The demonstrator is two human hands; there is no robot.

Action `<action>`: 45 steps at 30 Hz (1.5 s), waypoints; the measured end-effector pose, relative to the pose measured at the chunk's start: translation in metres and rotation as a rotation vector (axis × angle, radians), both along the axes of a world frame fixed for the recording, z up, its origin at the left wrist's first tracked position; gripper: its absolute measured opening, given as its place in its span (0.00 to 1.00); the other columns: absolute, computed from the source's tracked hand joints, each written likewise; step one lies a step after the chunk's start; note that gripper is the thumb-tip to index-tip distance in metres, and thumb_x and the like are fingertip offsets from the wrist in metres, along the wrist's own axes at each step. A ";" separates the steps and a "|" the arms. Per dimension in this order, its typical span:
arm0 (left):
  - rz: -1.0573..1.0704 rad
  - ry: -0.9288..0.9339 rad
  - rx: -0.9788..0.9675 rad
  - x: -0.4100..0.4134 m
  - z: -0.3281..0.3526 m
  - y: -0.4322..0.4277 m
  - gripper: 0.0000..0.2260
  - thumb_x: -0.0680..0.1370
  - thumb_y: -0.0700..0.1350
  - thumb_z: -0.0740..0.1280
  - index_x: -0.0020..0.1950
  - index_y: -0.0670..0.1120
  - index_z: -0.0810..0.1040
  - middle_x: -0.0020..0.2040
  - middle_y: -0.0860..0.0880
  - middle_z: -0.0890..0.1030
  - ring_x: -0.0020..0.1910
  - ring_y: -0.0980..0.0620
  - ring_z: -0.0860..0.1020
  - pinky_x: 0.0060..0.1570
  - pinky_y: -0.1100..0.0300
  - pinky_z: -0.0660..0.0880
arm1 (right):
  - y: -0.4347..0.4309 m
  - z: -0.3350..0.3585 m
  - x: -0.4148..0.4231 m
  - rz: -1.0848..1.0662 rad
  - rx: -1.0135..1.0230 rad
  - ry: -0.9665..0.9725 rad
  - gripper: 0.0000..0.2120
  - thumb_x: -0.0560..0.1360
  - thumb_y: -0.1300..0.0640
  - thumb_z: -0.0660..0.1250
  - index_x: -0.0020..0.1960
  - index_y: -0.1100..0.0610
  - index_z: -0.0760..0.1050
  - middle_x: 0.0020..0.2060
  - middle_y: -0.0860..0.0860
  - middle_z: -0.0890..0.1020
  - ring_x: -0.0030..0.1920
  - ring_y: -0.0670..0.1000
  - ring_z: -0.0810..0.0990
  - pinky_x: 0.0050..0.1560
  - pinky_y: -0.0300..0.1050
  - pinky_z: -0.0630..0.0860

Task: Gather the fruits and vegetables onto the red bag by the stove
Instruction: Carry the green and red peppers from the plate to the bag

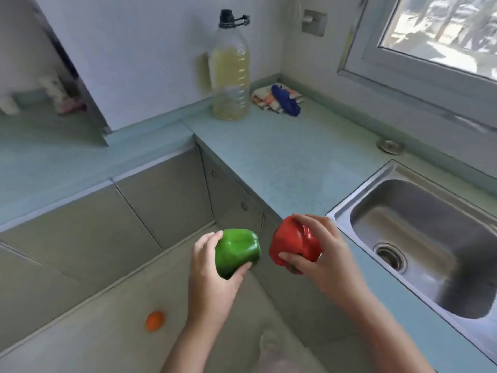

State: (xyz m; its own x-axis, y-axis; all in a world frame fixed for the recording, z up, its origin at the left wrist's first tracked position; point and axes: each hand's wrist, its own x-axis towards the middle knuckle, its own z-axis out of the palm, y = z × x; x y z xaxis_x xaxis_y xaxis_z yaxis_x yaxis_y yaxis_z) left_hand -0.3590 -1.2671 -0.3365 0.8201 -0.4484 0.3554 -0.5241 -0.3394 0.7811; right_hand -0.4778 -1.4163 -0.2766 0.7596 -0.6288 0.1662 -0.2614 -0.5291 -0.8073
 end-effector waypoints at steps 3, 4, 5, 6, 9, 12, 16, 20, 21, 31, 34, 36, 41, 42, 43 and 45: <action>0.093 0.014 -0.018 0.019 0.004 0.013 0.31 0.61 0.40 0.79 0.62 0.42 0.72 0.59 0.49 0.71 0.57 0.56 0.69 0.56 0.73 0.62 | 0.001 0.001 0.036 0.082 0.032 -0.018 0.29 0.62 0.59 0.78 0.60 0.48 0.73 0.54 0.45 0.71 0.54 0.37 0.71 0.42 0.18 0.65; 0.121 0.012 -0.019 0.027 0.005 0.016 0.31 0.61 0.40 0.79 0.62 0.42 0.72 0.59 0.50 0.71 0.58 0.56 0.69 0.56 0.74 0.62 | 0.001 0.002 0.049 0.106 0.037 -0.027 0.28 0.62 0.60 0.78 0.59 0.48 0.73 0.54 0.46 0.71 0.53 0.39 0.71 0.39 0.18 0.66; 0.148 0.009 -0.016 0.036 0.006 0.020 0.31 0.61 0.40 0.79 0.62 0.42 0.72 0.59 0.50 0.70 0.58 0.56 0.69 0.57 0.74 0.62 | 0.001 0.002 0.063 0.130 0.037 -0.033 0.28 0.62 0.60 0.77 0.59 0.49 0.73 0.54 0.46 0.71 0.52 0.40 0.71 0.37 0.18 0.66; 0.180 0.010 -0.009 0.045 0.006 0.024 0.31 0.62 0.40 0.79 0.62 0.42 0.72 0.59 0.51 0.70 0.58 0.55 0.69 0.57 0.73 0.62 | 0.001 0.002 0.077 0.161 0.040 -0.036 0.28 0.62 0.60 0.77 0.60 0.50 0.73 0.54 0.47 0.71 0.52 0.42 0.71 0.36 0.19 0.66; 0.290 0.013 0.000 0.071 0.012 0.034 0.31 0.62 0.40 0.79 0.62 0.43 0.71 0.59 0.53 0.70 0.58 0.55 0.70 0.56 0.68 0.64 | 0.001 0.006 0.121 0.270 0.059 -0.040 0.29 0.64 0.59 0.77 0.62 0.50 0.72 0.56 0.46 0.70 0.53 0.44 0.70 0.37 0.18 0.66; 0.381 0.027 -0.022 0.095 0.021 0.041 0.30 0.62 0.41 0.79 0.61 0.44 0.72 0.58 0.55 0.70 0.57 0.59 0.69 0.55 0.76 0.62 | 0.002 0.010 0.162 0.363 0.018 -0.050 0.30 0.65 0.55 0.76 0.64 0.49 0.70 0.58 0.45 0.70 0.55 0.44 0.70 0.43 0.19 0.65; 0.487 0.013 -0.031 0.123 0.033 0.052 0.29 0.63 0.41 0.78 0.61 0.46 0.71 0.58 0.62 0.68 0.56 0.62 0.68 0.55 0.78 0.60 | 0.009 0.015 0.210 0.505 0.015 -0.072 0.30 0.65 0.55 0.75 0.65 0.48 0.69 0.59 0.45 0.69 0.55 0.37 0.69 0.44 0.20 0.66; 0.645 0.021 -0.037 0.139 0.039 0.078 0.29 0.64 0.43 0.78 0.62 0.46 0.71 0.56 0.57 0.70 0.57 0.57 0.70 0.57 0.70 0.65 | 0.030 0.018 0.258 0.637 0.008 -0.069 0.30 0.65 0.54 0.75 0.64 0.47 0.70 0.57 0.43 0.69 0.52 0.38 0.70 0.47 0.23 0.68; 0.687 0.023 -0.033 0.142 0.039 0.087 0.29 0.64 0.43 0.78 0.62 0.47 0.71 0.55 0.57 0.70 0.56 0.58 0.70 0.56 0.71 0.64 | 0.038 0.017 0.270 0.667 0.003 -0.069 0.30 0.65 0.54 0.76 0.64 0.47 0.70 0.57 0.43 0.70 0.52 0.39 0.70 0.48 0.24 0.68; 1.025 0.069 -0.068 0.147 0.029 0.200 0.29 0.63 0.43 0.78 0.61 0.49 0.71 0.56 0.57 0.71 0.56 0.64 0.69 0.56 0.67 0.68 | 0.165 0.008 0.342 1.018 -0.009 -0.001 0.29 0.65 0.53 0.75 0.64 0.47 0.70 0.57 0.46 0.70 0.53 0.45 0.71 0.47 0.21 0.66; 1.099 0.111 -0.104 0.149 0.022 0.242 0.29 0.64 0.43 0.78 0.61 0.51 0.71 0.58 0.54 0.71 0.56 0.61 0.70 0.55 0.58 0.71 | 0.213 0.005 0.355 1.103 -0.016 0.013 0.28 0.65 0.53 0.75 0.63 0.47 0.70 0.57 0.45 0.70 0.54 0.45 0.71 0.47 0.19 0.65; 1.138 0.133 -0.130 0.151 0.021 0.275 0.29 0.64 0.44 0.77 0.61 0.54 0.69 0.58 0.55 0.70 0.57 0.64 0.68 0.54 0.57 0.72 | 0.252 0.002 0.363 1.153 -0.026 0.017 0.29 0.65 0.54 0.75 0.63 0.48 0.70 0.58 0.46 0.70 0.54 0.45 0.71 0.48 0.19 0.65; 1.214 0.149 -0.153 0.157 0.026 0.380 0.28 0.65 0.45 0.77 0.60 0.57 0.68 0.58 0.55 0.69 0.56 0.68 0.67 0.53 0.59 0.72 | 0.369 0.005 0.382 1.259 -0.050 0.010 0.29 0.65 0.53 0.75 0.64 0.46 0.69 0.58 0.44 0.69 0.55 0.43 0.70 0.47 0.20 0.66; 1.225 0.149 -0.149 0.158 0.029 0.403 0.28 0.65 0.45 0.77 0.60 0.58 0.67 0.58 0.55 0.69 0.56 0.67 0.68 0.52 0.61 0.72 | 0.394 0.007 0.385 1.274 -0.057 0.001 0.30 0.65 0.53 0.75 0.64 0.46 0.69 0.58 0.43 0.69 0.55 0.43 0.70 0.47 0.20 0.66; 1.235 0.147 -0.140 0.158 0.031 0.425 0.28 0.65 0.45 0.77 0.59 0.58 0.67 0.58 0.55 0.69 0.55 0.65 0.69 0.50 0.64 0.71 | 0.418 0.010 0.388 1.290 -0.063 -0.007 0.30 0.65 0.52 0.75 0.64 0.46 0.68 0.58 0.43 0.68 0.55 0.43 0.69 0.47 0.21 0.66; 1.252 0.149 -0.112 0.158 0.034 0.467 0.28 0.65 0.45 0.77 0.59 0.58 0.67 0.58 0.55 0.69 0.52 0.61 0.70 0.47 0.72 0.67 | 0.463 0.016 0.392 1.320 -0.065 -0.013 0.30 0.65 0.53 0.75 0.65 0.46 0.68 0.58 0.43 0.68 0.55 0.44 0.69 0.44 0.22 0.67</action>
